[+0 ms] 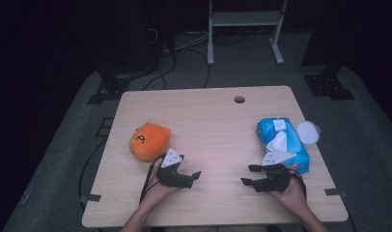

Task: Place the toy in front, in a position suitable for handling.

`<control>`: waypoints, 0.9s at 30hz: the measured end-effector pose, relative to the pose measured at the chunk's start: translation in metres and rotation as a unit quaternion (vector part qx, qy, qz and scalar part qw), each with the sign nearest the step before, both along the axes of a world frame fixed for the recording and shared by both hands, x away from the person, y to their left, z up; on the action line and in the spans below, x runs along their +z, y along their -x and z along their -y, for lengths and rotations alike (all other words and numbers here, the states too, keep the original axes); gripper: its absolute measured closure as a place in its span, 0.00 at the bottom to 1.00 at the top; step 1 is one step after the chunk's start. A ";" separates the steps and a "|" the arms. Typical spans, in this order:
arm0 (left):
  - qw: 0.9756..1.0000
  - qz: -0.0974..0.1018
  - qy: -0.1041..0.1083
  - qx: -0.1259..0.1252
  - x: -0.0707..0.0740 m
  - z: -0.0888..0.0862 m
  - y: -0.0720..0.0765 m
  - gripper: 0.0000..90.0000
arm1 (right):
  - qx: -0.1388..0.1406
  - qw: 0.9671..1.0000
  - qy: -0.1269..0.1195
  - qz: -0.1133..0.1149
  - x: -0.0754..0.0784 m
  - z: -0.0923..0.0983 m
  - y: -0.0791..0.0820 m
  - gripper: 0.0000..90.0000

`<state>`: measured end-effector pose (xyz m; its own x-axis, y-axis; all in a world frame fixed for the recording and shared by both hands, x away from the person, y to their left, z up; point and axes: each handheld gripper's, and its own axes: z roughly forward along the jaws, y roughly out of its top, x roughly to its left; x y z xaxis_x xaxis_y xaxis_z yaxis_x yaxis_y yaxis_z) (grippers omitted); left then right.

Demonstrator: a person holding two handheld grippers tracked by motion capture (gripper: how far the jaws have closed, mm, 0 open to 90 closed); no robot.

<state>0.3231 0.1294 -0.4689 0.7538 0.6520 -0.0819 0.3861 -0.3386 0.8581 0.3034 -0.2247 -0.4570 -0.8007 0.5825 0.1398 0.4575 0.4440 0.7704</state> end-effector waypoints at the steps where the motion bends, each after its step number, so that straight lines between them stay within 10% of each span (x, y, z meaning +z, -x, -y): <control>1: 1.000 0.000 0.001 0.000 0.001 0.000 0.000 0.09 | 0.000 1.000 -0.001 -0.001 -0.001 0.000 -0.001 0.41; 17: 0.998 0.040 0.037 0.030 0.031 -0.022 -0.002 0.09 | 0.005 1.000 0.000 -0.002 -0.001 -0.006 -0.002 0.41; 27: 0.991 0.088 0.056 0.084 0.062 -0.063 -0.009 0.09 | 0.000 1.000 0.001 -0.002 0.000 -0.004 -0.002 0.41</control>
